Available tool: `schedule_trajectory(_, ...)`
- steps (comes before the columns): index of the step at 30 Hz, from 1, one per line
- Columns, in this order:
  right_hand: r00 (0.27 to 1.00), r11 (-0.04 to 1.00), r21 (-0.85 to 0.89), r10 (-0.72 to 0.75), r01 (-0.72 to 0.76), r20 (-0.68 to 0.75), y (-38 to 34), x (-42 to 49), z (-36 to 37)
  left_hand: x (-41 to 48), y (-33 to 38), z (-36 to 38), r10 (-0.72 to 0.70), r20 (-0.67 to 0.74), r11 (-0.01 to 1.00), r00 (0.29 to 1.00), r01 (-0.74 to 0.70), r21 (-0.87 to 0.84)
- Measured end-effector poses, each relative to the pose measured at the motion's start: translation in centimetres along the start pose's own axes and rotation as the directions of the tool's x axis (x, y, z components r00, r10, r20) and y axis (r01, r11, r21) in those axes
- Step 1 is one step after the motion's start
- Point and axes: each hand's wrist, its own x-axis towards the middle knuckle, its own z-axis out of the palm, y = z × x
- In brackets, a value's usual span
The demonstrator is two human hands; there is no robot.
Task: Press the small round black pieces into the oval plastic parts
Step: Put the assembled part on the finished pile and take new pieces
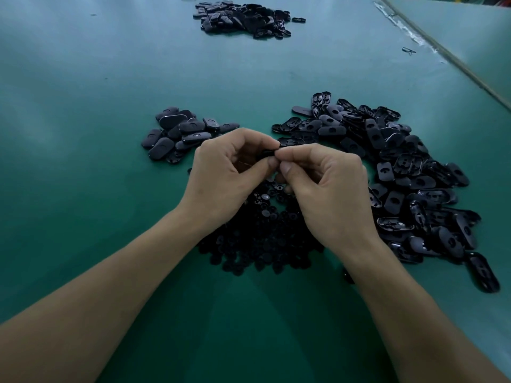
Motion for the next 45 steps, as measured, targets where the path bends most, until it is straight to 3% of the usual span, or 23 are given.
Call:
schedule_trajectory(5, 1.000, 1.000, 0.011, 0.001, -0.001, 0.007, -0.1, 0.0, -0.2, 0.1, 0.0, 0.1, -0.001, 0.003, 1.000, 1.000, 0.000, 0.020)
schedule_trajectory(10, 0.998, 0.991, -0.128, -0.052, 0.048, -0.034, 0.1, 0.0, -0.1, 0.1, -0.2, 0.0, -0.026, 0.001, 1.000, 1.000, 0.026, -0.009)
schedule_trajectory(19, 1.000, 1.000, -0.009, -0.005, 0.005, 0.019, 0.4, 0.6, -1.0, 0.1, -0.1, -0.2, -0.059, 0.017, 0.995, 0.998, 0.060, -0.077)
schedule_trajectory(30, 0.998, 0.987, -0.156, -0.025, 0.033, 0.050, -0.1, 0.4, -0.6, 0.2, -0.2, -0.2, -0.081, 0.004, 0.993, 0.997, 0.081, -0.087)
schedule_trajectory(45, 0.999, 0.992, -0.122, 0.031, -0.026, 0.039, -0.1, 0.5, -1.0, 0.0, 0.0, -0.1, -0.071, -0.031, 0.997, 0.997, 0.071, -0.003)
